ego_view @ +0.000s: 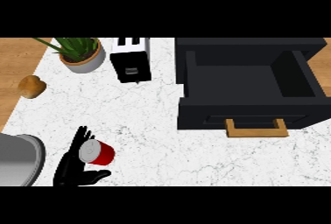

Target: Pick up the can, place it into the drawer and close the drawer

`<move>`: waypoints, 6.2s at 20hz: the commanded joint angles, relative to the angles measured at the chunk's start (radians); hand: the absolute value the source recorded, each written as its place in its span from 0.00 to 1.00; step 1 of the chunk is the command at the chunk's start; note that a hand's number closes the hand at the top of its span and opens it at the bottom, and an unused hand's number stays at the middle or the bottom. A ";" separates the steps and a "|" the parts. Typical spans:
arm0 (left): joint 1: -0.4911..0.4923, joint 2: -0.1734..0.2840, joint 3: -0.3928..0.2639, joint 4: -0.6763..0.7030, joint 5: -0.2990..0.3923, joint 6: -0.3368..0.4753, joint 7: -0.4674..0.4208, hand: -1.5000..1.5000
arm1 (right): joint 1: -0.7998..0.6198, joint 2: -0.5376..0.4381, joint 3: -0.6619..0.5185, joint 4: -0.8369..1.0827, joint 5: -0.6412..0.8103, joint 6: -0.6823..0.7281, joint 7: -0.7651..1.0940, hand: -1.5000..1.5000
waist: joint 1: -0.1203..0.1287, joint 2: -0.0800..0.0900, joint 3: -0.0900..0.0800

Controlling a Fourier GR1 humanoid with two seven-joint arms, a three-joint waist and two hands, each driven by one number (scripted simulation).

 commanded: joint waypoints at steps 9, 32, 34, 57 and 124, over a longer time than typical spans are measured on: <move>-0.065 -0.018 -0.040 -0.030 0.087 -0.097 0.078 1.00 | 0.100 0.044 0.046 -0.072 -0.015 -0.005 -0.018 0.00 | -0.001 -0.001 0.000; -0.366 -0.051 -0.112 -0.240 0.139 0.272 0.206 1.00 | 0.044 0.022 0.064 -0.057 -0.004 -0.049 -0.002 0.00 | 0.000 -0.001 0.000; -0.351 -0.026 -0.135 -0.357 0.123 0.287 0.325 1.00 | 0.064 0.044 0.061 -0.041 0.004 -0.042 -0.021 0.00 | 0.003 -0.002 0.001; -0.852 -0.051 -0.345 -0.292 0.048 0.724 0.564 1.00 | 0.052 -0.003 0.049 -0.054 -0.022 -0.080 0.006 0.00 | -0.011 0.001 0.001; -1.442 -0.051 -0.828 0.520 0.832 1.043 0.193 0.00 | -0.160 -0.069 0.076 -0.123 0.122 -0.103 0.003 0.00 | -0.080 0.021 0.002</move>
